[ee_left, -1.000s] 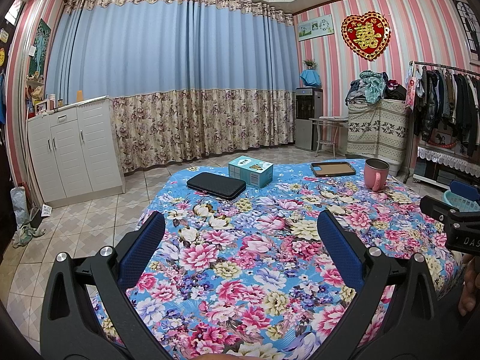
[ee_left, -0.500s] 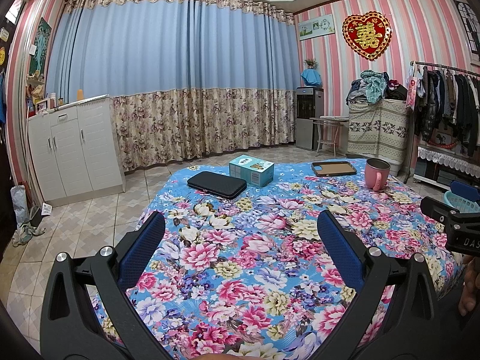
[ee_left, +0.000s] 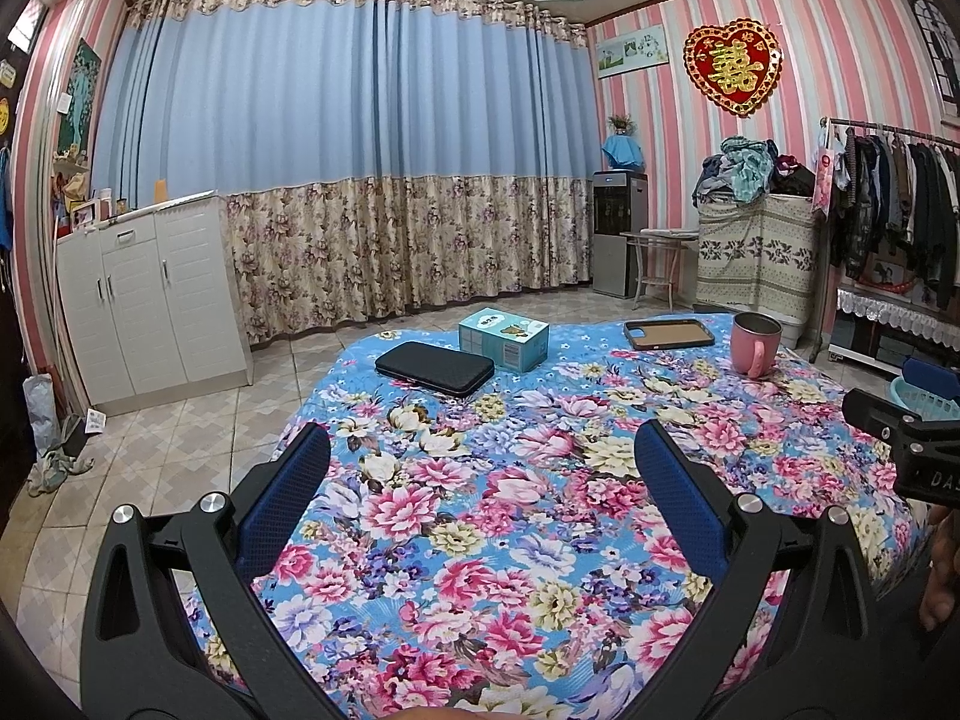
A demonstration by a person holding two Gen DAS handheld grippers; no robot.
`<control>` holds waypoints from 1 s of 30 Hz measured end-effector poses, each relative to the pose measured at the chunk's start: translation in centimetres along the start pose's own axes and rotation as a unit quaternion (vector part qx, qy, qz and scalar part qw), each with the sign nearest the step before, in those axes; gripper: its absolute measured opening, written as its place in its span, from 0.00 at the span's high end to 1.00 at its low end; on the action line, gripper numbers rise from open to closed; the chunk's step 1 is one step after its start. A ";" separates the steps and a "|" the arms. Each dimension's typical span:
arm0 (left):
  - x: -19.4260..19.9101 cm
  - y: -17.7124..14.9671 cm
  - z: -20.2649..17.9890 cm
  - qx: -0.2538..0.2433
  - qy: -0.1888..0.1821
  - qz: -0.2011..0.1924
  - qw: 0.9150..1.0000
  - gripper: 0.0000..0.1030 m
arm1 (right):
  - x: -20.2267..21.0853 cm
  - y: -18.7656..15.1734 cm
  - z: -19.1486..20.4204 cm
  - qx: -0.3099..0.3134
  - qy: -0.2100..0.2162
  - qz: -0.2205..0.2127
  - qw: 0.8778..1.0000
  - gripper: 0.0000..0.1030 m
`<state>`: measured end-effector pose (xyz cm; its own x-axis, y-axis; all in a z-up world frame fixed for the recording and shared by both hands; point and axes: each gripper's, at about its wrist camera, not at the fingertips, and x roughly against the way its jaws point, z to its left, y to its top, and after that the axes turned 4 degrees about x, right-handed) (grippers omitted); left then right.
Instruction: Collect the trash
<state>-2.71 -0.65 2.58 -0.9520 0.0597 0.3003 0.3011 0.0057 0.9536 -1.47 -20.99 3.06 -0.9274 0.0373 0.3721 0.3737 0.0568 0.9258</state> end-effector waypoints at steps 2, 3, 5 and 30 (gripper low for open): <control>0.0 0.0 0.0 0.001 0.000 0.000 1.000 0.05 | 0.0 0.0 0.0 0.000 0.000 0.000 1.000 0.04; 0.0 0.0 0.0 0.002 0.000 0.000 1.000 0.05 | 0.0 0.0 0.0 0.001 0.000 0.000 1.000 0.04; 0.0 -0.1 -0.1 0.002 0.000 0.000 1.000 0.05 | 0.0 0.0 0.1 0.002 -0.001 0.000 1.000 0.04; 0.0 -0.1 0.0 0.001 0.000 0.001 1.000 0.05 | -0.1 0.0 0.4 -0.001 0.000 0.000 1.000 0.04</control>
